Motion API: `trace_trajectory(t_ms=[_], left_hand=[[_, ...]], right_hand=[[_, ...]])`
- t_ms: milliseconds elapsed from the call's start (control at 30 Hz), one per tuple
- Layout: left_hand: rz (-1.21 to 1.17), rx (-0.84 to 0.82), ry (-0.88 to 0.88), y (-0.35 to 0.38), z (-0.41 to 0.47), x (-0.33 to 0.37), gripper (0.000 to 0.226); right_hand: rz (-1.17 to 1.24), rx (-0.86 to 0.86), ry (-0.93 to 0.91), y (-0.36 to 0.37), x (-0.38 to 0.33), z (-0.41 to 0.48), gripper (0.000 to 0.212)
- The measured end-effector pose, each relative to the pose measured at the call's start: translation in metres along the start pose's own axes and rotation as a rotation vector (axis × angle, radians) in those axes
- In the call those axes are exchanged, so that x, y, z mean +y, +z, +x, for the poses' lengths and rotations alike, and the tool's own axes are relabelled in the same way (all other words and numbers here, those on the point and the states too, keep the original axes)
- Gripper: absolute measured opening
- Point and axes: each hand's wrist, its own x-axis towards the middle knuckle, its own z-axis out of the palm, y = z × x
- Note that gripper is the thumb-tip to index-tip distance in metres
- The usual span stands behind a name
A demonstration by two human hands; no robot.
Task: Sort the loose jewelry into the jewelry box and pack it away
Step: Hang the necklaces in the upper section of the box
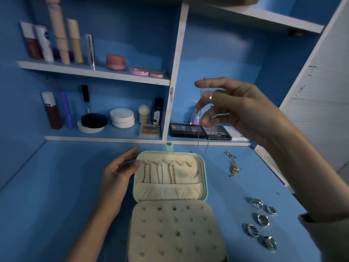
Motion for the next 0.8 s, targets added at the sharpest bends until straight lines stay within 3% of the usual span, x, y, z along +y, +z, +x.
trace_trajectory(t_ms=[233, 533, 800], left_hand=[[0.001, -0.003, 0.0, 0.0, 0.0, 0.0, 0.039], [0.003, -0.006, -0.006, -0.001, 0.0, 0.0, 0.038], [-0.005, -0.007, -0.008, -0.001, 0.001, 0.0, 0.038]], right_hand=[[0.103, 0.0, -0.001, 0.012, 0.001, 0.0, 0.031], [-0.13, -0.076, 0.048, 0.029, 0.005, -0.003, 0.047], [-0.109, 0.043, -0.011, 0.029, 0.008, -0.012, 0.034]])
